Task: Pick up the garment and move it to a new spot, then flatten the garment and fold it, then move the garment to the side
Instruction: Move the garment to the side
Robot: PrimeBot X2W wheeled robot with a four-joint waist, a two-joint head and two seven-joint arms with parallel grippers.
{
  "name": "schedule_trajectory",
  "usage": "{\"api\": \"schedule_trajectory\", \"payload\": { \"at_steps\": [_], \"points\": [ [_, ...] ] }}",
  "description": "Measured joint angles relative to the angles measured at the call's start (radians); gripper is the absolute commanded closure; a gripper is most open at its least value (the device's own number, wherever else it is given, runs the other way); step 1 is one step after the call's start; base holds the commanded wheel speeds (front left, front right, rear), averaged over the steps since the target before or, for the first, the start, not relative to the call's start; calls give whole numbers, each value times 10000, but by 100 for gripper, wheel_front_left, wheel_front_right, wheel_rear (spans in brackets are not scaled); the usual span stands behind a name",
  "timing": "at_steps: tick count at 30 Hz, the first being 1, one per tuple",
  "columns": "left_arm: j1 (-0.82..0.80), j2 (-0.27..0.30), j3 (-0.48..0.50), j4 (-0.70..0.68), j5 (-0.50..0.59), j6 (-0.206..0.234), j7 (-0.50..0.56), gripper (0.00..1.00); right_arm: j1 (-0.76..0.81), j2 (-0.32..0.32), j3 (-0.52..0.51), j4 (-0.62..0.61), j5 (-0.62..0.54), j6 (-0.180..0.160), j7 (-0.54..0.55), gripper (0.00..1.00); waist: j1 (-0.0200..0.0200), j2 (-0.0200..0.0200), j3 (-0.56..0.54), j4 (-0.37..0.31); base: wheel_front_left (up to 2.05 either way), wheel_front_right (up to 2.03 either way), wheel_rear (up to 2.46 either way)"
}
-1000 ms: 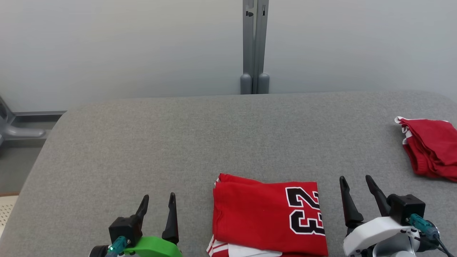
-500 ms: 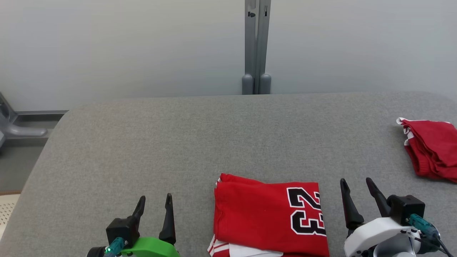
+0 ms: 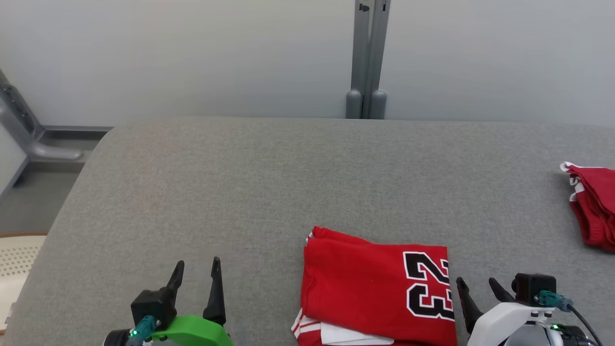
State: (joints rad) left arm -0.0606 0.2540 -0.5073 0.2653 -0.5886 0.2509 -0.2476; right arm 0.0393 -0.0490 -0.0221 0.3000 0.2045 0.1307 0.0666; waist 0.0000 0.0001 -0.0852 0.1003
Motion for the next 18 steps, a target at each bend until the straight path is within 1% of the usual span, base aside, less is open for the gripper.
{"api": "schedule_trajectory", "payload": {
  "at_steps": [3,7,11,16,17,18],
  "points": [
    [-9,-2,15,-113,-94,-35,52,0,-34,-2,-165,489,35,0,351,0,0,0,105,260,0,0,0],
    [-47,71,23,-284,-104,-31,136,0,-345,-2,-174,1078,282,0,464,0,0,0,275,662,0,0,0],
    [-83,130,40,-397,-105,6,176,0,-719,-2,-297,1779,255,0,522,0,0,0,473,1045,0,0,0],
    [-85,173,40,-477,-119,44,192,0,-1138,-23,-330,2531,268,0,903,0,0,0,709,1447,0,0,0],
    [-85,178,40,-487,-123,48,192,0,-1191,-29,-349,2591,272,0,907,26,0,0,747,1490,0,0,0],
    [-85,186,46,-497,-130,56,192,0,-1270,-29,-357,2656,311,0,905,62,0,0,797,1531,0,0,0]
  ]
}}
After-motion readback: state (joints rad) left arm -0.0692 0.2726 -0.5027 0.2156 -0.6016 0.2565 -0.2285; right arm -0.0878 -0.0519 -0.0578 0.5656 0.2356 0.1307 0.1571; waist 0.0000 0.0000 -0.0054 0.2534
